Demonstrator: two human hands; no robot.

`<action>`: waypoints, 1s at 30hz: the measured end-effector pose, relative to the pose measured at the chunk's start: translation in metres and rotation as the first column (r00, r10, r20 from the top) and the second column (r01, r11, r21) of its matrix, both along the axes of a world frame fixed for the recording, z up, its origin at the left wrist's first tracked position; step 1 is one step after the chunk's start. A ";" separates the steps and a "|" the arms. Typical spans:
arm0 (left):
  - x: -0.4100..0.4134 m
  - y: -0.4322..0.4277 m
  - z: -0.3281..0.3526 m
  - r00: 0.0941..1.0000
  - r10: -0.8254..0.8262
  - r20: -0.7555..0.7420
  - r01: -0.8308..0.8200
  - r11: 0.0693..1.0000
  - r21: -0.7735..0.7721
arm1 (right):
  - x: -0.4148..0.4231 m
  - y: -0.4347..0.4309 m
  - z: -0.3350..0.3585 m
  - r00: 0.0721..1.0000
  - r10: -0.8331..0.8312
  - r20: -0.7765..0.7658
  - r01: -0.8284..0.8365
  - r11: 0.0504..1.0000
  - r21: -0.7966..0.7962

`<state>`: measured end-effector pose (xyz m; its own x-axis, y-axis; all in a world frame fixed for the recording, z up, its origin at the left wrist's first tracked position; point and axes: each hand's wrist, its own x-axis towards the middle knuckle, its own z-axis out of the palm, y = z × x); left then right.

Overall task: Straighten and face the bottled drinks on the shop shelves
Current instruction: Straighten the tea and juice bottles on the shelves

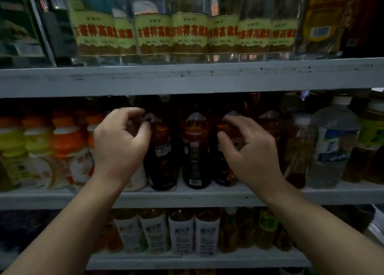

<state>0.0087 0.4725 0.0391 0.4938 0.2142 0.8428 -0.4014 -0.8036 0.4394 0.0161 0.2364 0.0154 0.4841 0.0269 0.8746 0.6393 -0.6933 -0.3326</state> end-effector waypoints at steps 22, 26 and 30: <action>0.043 0.025 0.024 0.844 -0.257 -0.471 0.242 0.966 -0.094 | 0.033 0.061 0.053 0.792 0.042 -0.610 0.055 0.989 0.138; 0.045 0.028 0.030 0.713 -0.419 -0.562 0.332 0.908 -0.255 | 0.040 0.062 0.051 0.822 -0.046 -0.568 0.088 0.995 0.048; 0.043 0.026 0.037 0.661 -0.484 -0.573 0.333 0.874 -0.355 | 0.045 0.055 0.059 0.761 0.132 -0.635 -0.060 0.989 0.134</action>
<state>0.0514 0.4983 0.0759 0.9646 -0.0151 0.2635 -0.2370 -0.4887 0.8397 0.0606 0.2917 0.0740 0.9319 0.0342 0.3612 0.3129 -0.5799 -0.7522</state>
